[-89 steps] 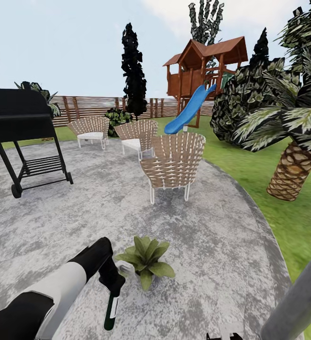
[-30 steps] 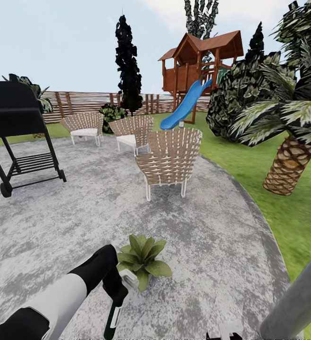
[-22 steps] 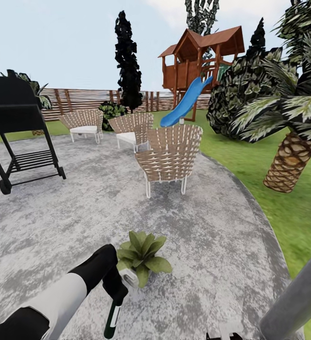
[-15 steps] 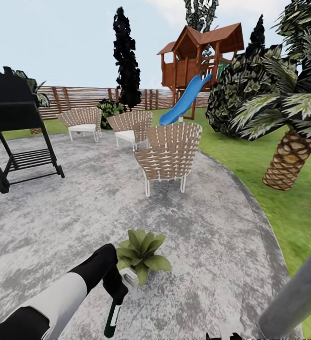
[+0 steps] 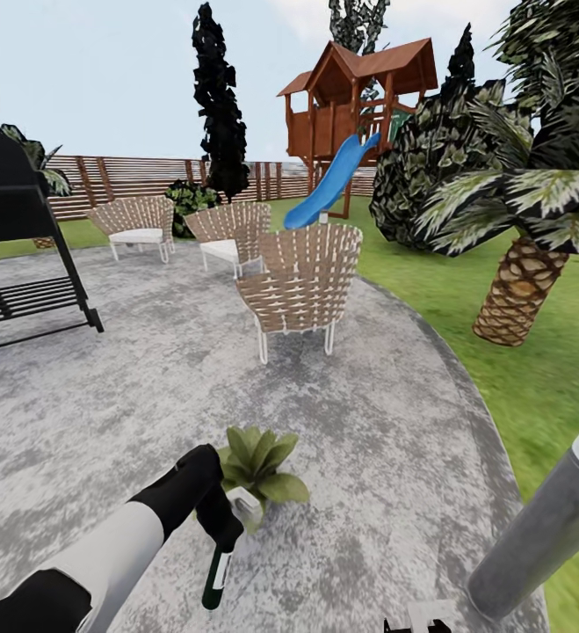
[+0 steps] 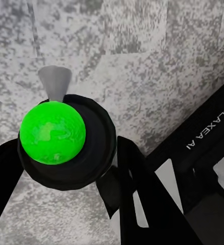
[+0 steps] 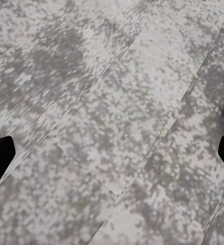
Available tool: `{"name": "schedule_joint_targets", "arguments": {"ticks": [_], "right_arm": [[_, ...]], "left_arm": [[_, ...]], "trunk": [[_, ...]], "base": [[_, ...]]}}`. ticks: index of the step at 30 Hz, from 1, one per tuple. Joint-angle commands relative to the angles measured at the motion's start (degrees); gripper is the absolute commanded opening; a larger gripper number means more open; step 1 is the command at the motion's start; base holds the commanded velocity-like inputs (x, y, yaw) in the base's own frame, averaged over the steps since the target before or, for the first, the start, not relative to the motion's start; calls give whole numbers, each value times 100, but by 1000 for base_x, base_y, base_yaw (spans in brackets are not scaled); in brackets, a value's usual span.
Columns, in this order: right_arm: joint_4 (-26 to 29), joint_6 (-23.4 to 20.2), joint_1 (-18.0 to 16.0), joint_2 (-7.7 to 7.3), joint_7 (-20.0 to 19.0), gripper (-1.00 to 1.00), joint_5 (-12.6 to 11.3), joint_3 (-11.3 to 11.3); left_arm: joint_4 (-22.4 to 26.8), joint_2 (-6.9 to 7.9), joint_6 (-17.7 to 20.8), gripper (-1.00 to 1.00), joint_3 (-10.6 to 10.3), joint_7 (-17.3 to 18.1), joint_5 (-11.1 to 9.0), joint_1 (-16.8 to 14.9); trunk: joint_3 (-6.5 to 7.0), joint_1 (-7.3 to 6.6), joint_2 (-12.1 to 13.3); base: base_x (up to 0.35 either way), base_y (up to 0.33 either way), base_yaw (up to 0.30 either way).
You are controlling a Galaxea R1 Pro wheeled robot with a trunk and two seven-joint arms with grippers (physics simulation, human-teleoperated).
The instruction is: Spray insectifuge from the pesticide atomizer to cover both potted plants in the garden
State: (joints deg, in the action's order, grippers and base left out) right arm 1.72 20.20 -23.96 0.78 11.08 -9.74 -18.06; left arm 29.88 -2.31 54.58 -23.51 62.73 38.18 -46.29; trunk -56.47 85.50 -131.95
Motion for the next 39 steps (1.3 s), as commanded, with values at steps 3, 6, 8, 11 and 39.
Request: {"name": "schedule_joint_targets", "arguments": {"ticks": [3, 6, 8, 11, 39], "right_arm": [[-5, 19, -3, 2, 10, 100, -49, -49], [-8, 19, -3, 0, 8, 100, -46, -48], [-8, 19, -3, 0, 8, 100, -45, -48], [-6, 19, -3, 0, 8, 100, -45, -48], [-12, 19, -3, -7, 8, 100, -45, -48]], "left_arm": [[-7, 8, 41, -100, 4, 74, 57, 4], [-13, 9, 47, -100, 19, 81, 50, 16], [-21, 1, 39, -100, 24, 83, 50, 21], [-23, -17, 44, -100, 20, 96, 36, 23], [-608, 217, -45, -100, 572, 41, 32, 188]], "trunk": [[-6, 0, -2], [-6, 0, -2], [-6, 0, -2], [-6, 0, -2], [-6, 0, -2]], "base": [[253, 0, -1], [138, 0, 0], [21, 0, 0], [6, 0, 0], [0, 0, 0]]}}
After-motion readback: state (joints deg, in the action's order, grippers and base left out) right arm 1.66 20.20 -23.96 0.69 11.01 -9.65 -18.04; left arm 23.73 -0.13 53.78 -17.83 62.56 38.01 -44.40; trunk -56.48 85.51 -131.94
